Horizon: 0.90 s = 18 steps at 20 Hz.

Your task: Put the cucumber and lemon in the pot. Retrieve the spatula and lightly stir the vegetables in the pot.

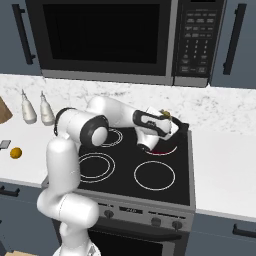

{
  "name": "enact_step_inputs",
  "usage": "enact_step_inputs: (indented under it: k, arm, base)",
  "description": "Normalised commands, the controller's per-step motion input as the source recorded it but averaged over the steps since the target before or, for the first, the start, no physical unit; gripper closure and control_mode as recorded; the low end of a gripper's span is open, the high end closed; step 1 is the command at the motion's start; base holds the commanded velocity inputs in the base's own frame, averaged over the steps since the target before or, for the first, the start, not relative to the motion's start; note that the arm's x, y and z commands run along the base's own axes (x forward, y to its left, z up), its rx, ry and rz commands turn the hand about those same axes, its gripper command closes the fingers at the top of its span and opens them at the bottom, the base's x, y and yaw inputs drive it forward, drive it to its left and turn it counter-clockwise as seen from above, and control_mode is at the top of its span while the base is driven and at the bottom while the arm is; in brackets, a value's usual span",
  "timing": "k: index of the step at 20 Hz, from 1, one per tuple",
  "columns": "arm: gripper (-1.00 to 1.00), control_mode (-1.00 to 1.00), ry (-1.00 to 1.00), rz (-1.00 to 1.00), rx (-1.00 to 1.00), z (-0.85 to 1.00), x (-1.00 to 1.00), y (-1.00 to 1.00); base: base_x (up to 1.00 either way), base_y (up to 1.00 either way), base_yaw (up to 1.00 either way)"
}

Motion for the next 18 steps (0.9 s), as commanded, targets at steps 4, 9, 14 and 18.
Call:
enact_step_inputs:
  k: [4,9,14,18]
  arm:
    - [1.0,-1.0,0.0,-0.02,-0.08,-0.26,0.01,0.02]
    - [-1.0,-1.0,0.0,-0.02,-0.12,-0.21,0.0,0.1]
    - [-1.0,-1.0,0.0,-0.03,-0.05,0.0,0.0,0.0]
    - [-1.0,-1.0,-0.01,-0.03,-0.02,0.06,0.0,0.0]
  base:
    - [0.0,0.0,0.0]
    - [0.0,0.0,0.0]
    - [0.0,0.0,0.0]
    - [0.0,0.0,0.0]
